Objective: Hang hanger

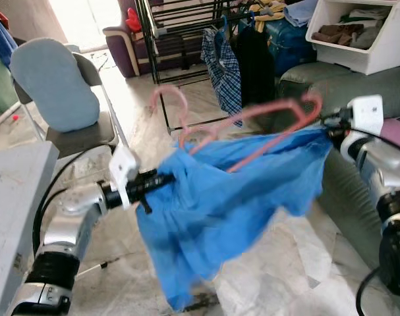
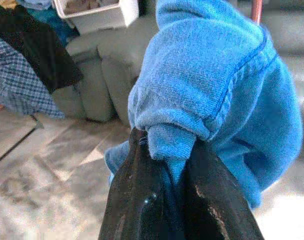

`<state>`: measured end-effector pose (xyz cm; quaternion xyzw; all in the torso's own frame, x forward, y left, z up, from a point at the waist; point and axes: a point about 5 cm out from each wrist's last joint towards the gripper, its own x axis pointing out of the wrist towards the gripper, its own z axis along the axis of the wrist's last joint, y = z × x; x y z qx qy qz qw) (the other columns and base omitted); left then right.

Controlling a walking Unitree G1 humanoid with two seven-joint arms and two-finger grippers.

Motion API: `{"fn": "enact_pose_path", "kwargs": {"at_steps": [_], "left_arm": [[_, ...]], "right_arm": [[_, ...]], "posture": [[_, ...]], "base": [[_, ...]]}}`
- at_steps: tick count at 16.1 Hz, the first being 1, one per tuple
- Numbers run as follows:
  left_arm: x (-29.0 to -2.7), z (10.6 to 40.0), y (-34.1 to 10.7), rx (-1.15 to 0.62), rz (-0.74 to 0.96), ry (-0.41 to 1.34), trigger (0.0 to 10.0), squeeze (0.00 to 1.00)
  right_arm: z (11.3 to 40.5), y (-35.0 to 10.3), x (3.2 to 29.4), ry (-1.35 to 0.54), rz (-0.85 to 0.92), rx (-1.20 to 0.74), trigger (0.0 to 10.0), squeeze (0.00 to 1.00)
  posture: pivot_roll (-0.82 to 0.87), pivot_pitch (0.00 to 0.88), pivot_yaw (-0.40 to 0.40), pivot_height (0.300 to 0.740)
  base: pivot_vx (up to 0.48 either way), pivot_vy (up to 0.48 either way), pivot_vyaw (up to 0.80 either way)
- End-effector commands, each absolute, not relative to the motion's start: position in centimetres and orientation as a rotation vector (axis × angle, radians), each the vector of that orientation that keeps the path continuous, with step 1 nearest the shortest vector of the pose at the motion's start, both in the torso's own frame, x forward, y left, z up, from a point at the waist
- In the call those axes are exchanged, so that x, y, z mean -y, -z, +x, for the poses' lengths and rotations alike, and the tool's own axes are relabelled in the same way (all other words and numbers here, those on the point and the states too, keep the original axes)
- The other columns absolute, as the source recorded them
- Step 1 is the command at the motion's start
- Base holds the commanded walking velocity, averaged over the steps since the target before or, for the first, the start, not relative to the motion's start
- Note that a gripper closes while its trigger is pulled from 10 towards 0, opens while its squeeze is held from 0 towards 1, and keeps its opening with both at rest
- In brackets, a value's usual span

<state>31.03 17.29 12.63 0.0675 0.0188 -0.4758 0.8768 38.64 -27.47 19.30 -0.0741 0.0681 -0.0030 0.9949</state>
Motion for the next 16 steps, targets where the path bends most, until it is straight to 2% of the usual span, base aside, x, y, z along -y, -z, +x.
{"fn": "enact_pose_path", "kwargs": {"at_steps": [1, 8, 11, 13, 15, 16], "left_arm": [[-18.4, 30.8, -11.9, -0.062, 0.215, 0.969, 0.0, 0.0], [-18.7, 30.7, -9.5, -0.124, 0.349, 0.952, 0.0, 0.0], [-18.6, 32.1, -8.5, -0.179, 0.444, 0.8, 0.0, 0.0], [-18.7, 33.0, -8.8, -0.147, 0.382, 0.659, 0.0, 0.0], [-18.7, 33.2, -8.9, -0.133, 0.346, 0.622, 0.0, 0.0], [-18.7, 33.6, -9.0, -0.122, 0.323, 0.541, 0.0, 0.0]], "right_arm": [[39.3, -21.4, 26.9, 0.011, -0.13, -0.065, 0.0, 0.0], [39.7, -23.0, 26.7, 0.024, -0.105, -0.005, 0.0, 0.0], [40.2, -23.0, 24.4, -0.085, -0.097, 0.016, 0.0, 0.0], [40.3, -22.6, 23.3, -0.135, -0.149, 0.019, 0.0, 0.0], [40.3, -22.5, 23.0, -0.147, -0.157, 0.019, 0.0, 0.0], [40.3, -22.1, 22.4, -0.166, -0.161, 0.015, 0.0, 0.0]], "posture": [[-0.15, 0.0, 0.052, 0.736], [-0.17, 0.0, 0.052, 0.736], [-0.17, 0.0, 0.053, 0.736], [-0.18, 0.0, 0.054, 0.736], [-0.18, 0.0, 0.055, 0.736], [-0.18, 0.0, 0.056, 0.736]], "base": [[0.0, 0.0, 0.0], [0.0, 0.0, 0.0], [0.0, 0.0, 0.0], [0.0, 0.0, 0.0], [0.0, 0.0, 0.0], [0.0, 0.0, 0.0]]}}
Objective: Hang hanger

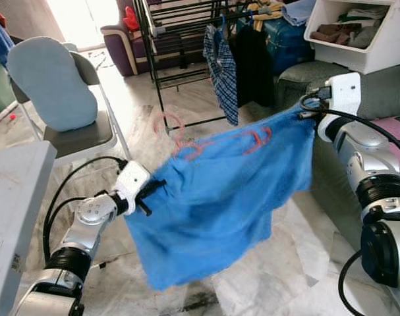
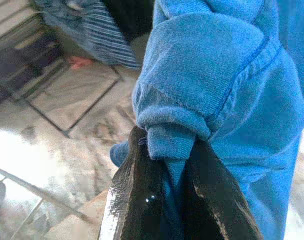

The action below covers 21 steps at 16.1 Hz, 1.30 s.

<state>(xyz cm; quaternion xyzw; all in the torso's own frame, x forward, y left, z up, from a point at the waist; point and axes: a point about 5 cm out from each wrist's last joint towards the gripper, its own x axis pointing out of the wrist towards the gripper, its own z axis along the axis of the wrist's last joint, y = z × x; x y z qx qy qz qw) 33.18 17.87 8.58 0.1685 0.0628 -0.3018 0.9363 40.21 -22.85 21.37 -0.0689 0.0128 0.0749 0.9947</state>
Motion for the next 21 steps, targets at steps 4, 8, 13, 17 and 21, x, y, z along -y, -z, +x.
{"fn": "enact_pose_path", "kwargs": {"at_steps": [4, 8, 13, 17, 21], "left_arm": [[-18.6, 34.3, -8.8, -0.117, 0.273, 0.427, 0.0, 0.0], [-17.2, 35.1, -8.6, -0.123, 0.13, 0.248, 0.0, 0.0], [-16.3, 36.1, -9.4, -0.116, 0.056, 0.18, 0.0, 0.0], [-16.3, 36.4, -9.8, -0.117, 0.032, 0.163, 0.0, 0.0], [-16.0, 37.0, -10.7, -0.099, -0.003, 0.161, 0.0, 0.0]], "right_arm": [[40.3, -21.6, 21.4, -0.199, -0.172, 0.013, 0.0, 0.0], [40.4, -20.1, 16.7, -0.326, -0.113, -0.001, 0.0, 0.0], [35.8, -15.1, 10.5, -0.856, -0.182, -0.144, 0.0, 0.0], [29.9, -12.4, 9.7, -1.226, -0.266, -0.245, 0.0, 0.0], [27.3, -10.7, 10.7, -1.348, -0.41, -0.339, 0.0, 0.0]], "posture": [[-0.18, 0.0, 0.058, 0.736], [-0.17, 0.0, 0.059, 0.736], [-0.17, 0.0, 0.059, 0.736], [-0.18, 0.0, 0.065, 0.736], [-0.18, 0.0, 0.066, 0.736]], "base": [[0.0, 0.0, 0.0], [0.0, 0.0, 0.0], [0.0, 0.0, 0.0], [0.0, 0.0, 0.0], [0.0, 0.0, 0.0]]}}
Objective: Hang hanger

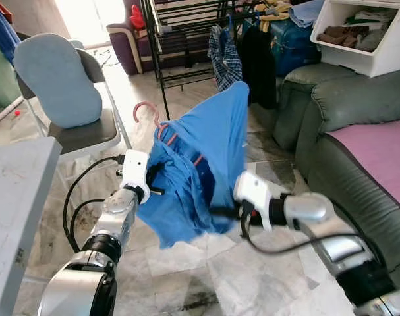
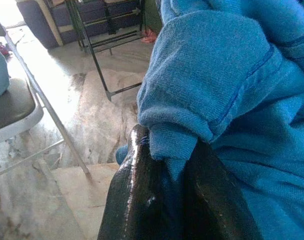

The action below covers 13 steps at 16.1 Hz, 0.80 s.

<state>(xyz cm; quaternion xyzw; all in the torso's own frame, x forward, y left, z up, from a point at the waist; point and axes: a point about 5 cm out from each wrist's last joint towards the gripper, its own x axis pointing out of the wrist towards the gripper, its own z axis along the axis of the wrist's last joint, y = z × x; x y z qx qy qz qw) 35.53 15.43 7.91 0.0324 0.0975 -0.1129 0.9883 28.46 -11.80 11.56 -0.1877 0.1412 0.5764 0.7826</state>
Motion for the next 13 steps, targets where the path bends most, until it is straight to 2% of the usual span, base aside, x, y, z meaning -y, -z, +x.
{"fn": "enact_pose_path", "kwargs": {"at_steps": [1, 2, 3, 4, 5, 7, 10, 13], "left_arm": [[-15.4, 37.4, -11.6, -0.068, -0.044, 0.173, 0.0, 0.0], [-14.8, 37.6, -12.4, -0.036, -0.046, 0.201, 0.0, 0.0], [-14.4, 37.7, -13.0, -0.008, -0.024, 0.223, 0.6, 0.0], [-13.9, 37.8, -14.1, 0.054, 0.011, 0.255, 0.4, 0.0], [-13.6, 37.8, -14.8, 0.094, 0.018, 0.268, 0.0, 0.0], [-13.9, 37.9, -15.2, 0.114, 0.024, 0.256, 0.0, 0.0], [-15.3, 38.2, -15.0, 0.081, 0.008, 0.173, 0.0, 0.0], [-15.1, 37.9, -15.7, 0.147, 0.153, 0.206, 0.0, 0.0]], "right_arm": [[27.0, -9.6, 11.6, -1.328, -0.56, -0.378, 0.0, 0.0], [26.8, -8.9, 12.2, -1.324, -0.654, -0.399, 0.0, 0.0], [26.6, -8.5, 12.6, -1.333, -0.733, -0.403, 0.8, 0.0], [26.9, -8.6, 12.8, -1.291, -0.774, -0.373, 10.0, 0.0], [27.6, -8.9, 13.0, -1.236, -0.759, -0.341, 10.0, 1.0], [28.3, -9.4, 13.7, -1.167, -0.831, -0.294, 10.0, 1.0], [28.4, -9.8, 14.4, -1.173, -0.951, -0.277, 10.0, 1.0], [29.1, -10.7, 15.0, -1.142, -0.943, -0.243, 10.0, 1.0]], "posture": [[-0.18, 0.0, 0.065, 0.736], [-0.18, 0.0, 0.065, 0.736], [-0.18, 0.0, 0.065, 0.736], [-0.18, 0.0, 0.065, 0.736], [-0.18, 0.0, 0.065, 0.736], [-0.18, 0.0, 0.067, 0.736], [-0.19, 0.0, 0.072, 0.736], [-0.18, 0.0, 0.072, 0.736]], "base": [[0.0, 0.0, 0.0], [0.0, 0.0, 0.0], [0.0, 0.0, 0.0], [0.0, 0.0, 0.0], [0.0, 0.0, 0.0], [0.0, 0.0, 0.0], [0.0, 0.0, 0.0], [0.0, 0.0, 0.0]]}}
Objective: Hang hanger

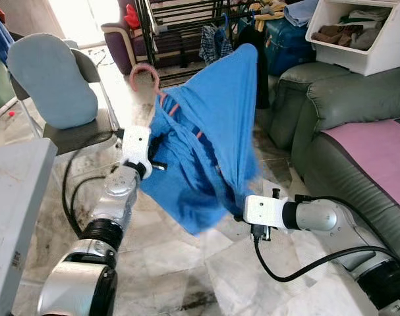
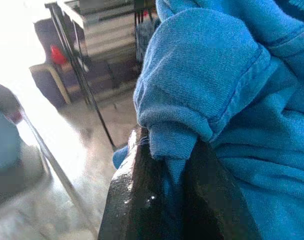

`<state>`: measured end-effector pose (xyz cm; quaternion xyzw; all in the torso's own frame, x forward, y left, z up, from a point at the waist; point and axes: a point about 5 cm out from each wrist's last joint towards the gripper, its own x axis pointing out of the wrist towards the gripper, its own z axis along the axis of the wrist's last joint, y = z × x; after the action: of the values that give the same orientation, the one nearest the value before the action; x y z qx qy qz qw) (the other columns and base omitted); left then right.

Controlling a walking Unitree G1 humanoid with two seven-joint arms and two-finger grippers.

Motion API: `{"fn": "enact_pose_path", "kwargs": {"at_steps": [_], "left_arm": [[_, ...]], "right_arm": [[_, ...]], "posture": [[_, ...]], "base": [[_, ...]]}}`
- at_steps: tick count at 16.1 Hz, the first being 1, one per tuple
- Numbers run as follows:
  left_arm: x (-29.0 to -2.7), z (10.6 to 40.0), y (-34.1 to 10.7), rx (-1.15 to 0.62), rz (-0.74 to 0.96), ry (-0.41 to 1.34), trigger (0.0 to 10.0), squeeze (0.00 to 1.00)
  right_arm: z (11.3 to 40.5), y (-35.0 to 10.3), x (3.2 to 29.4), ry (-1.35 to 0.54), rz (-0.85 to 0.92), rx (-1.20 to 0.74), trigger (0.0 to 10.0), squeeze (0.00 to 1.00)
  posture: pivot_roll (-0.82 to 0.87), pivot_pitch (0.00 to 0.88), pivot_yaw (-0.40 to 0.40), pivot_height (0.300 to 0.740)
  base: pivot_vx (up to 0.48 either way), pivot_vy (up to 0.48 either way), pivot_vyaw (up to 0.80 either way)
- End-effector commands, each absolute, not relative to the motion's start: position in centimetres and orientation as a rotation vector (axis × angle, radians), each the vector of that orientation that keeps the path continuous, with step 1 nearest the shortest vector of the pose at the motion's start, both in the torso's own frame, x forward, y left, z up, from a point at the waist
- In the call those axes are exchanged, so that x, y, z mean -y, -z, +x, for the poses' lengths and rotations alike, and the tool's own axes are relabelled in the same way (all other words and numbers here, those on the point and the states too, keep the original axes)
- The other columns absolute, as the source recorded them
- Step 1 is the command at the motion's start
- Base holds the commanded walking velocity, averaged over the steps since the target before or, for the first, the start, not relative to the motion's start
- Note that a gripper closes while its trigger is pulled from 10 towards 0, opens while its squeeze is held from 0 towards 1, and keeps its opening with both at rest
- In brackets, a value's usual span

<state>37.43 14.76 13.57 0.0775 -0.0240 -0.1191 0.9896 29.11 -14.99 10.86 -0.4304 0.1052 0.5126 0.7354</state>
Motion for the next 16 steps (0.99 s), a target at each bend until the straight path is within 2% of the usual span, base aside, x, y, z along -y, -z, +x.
{"fn": "enact_pose_path", "kwargs": {"at_steps": [1, 2, 4, 6, 7, 9, 10, 12, 14, 16], "left_arm": [[-15.3, 37.8, -15.4, 0.13, 0.148, 0.198, 0.0, 0.0], [-15.9, 37.8, -14.9, 0.101, 0.136, 0.167, 0.0, 0.0], [-16.8, 37.8, -14.8, 0.093, 0.159, 0.121, 0.0, 0.0], [-17.7, 37.8, -14.6, 0.083, 0.178, 0.058, 1.5, 0.0], [-18.2, 37.7, -14.5, 0.072, 0.158, 0.021, 2.0, 0.0], [-18.5, 37.7, -14.2, 0.061, 0.142, 0.016, 0.4, 0.0], [-18.3, 37.6, -14.2, 0.072, 0.163, 0.043, 0.4, 0.0], [-17.3, 37.0, -13.8, 0.112, 0.354, 0.207, 0.0, 0.0], [-17.3, 36.0, -12.8, 0.118, 0.563, 0.37, 0.0, 0.0], [-17.8, 35.3, -12.0, 0.11, 0.704, 0.442, 0.0, 0.0]], "right_arm": [[29.3, -11.2, 15.2, -1.138, -0.951, -0.226, 10.0, 1.0], [30.0, -12.0, 15.2, -1.102, -0.949, -0.19, 10.0, 1.0], [29.6, -11.4, 15.0, -1.15, -0.943, -0.22, 10.0, 1.0], [29.1, -11.3, 14.6, -1.188, -0.946, -0.217, 10.0, 1.0], [29.8, -11.7, 14.5, -1.131, -0.943, -0.178, 10.0, 1.0], [31.2, -12.9, 14.6, -1.018, -0.915, -0.097, 10.0, 1.0], [31.0, -13.1, 14.5, -1.048, -0.886, -0.089, 10.0, 1.0], [31.0, -14.8, 14.7, -1.101, -0.805, -0.061, 10.0, 1.0], [32.0, -16.9, 16.2, -1.081, -0.835, -0.043, 10.0, 1.0], [32.4, -18.6, 17.0, -1.09, -0.823, -0.029, 10.0, 1.0]], "posture": [[-0.18, 0.0, 0.073, 0.736], [-0.18, 0.0, 0.073, 0.736], [-0.18, 0.0, 0.069, 0.736], [-0.18, 0.0, 0.07, 0.736], [-0.18, 0.0, 0.07, 0.736], [-0.18, 0.0, 0.073, 0.736], [-0.18, 0.0, 0.073, 0.736], [-0.18, 0.0, 0.073, 0.736], [-0.18, 0.0, 0.077, 0.736], [-0.18, 0.0, 0.076, 0.736]], "base": [[0.0, 0.0, 0.0], [0.0, 0.0, 0.0], [0.0, 0.0, 0.0], [0.0, 0.0, 0.0], [0.0, 0.0, 0.0], [0.0, 0.0, 0.0], [0.0, 0.0, 0.0], [0.0, 0.0, 0.0], [0.0, 0.0, 0.0], [0.0, 0.0, 0.0]]}}
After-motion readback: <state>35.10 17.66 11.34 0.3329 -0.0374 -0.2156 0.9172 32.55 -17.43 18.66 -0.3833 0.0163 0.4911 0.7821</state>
